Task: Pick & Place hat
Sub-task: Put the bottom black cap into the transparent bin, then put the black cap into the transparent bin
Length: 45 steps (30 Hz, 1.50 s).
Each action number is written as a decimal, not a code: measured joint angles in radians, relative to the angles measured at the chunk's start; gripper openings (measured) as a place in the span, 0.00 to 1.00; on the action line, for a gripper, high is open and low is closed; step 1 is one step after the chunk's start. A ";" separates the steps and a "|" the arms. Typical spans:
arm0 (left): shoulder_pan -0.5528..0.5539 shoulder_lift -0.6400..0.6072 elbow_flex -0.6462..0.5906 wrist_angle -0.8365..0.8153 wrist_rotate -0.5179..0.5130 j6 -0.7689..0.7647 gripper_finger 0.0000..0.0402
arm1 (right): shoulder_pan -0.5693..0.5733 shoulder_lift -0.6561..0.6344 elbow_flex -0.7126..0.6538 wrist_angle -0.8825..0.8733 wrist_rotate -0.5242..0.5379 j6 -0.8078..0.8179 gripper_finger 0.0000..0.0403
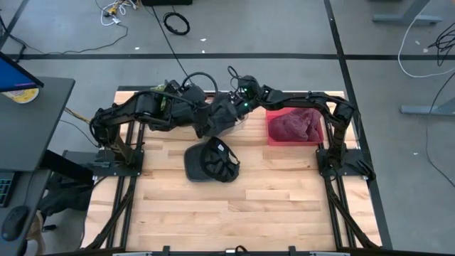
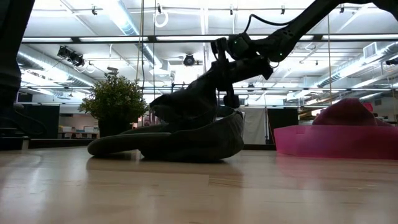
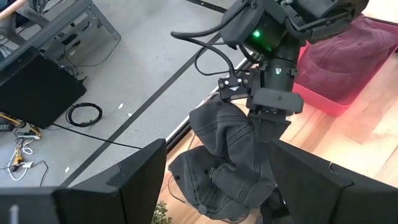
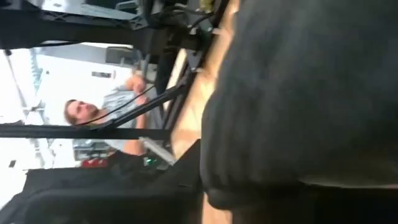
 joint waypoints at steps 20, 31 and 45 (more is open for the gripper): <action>-0.008 0.000 0.000 0.014 0.015 -0.007 0.71 | -0.065 -0.004 0.000 0.058 -0.177 0.097 0.59; -0.008 0.000 0.000 0.013 0.043 -0.008 0.71 | -0.140 -0.056 0.000 0.027 -0.256 0.098 0.83; -0.008 0.000 0.000 -0.003 0.234 -0.002 0.71 | -0.098 -0.420 0.000 -0.680 0.012 -0.395 0.76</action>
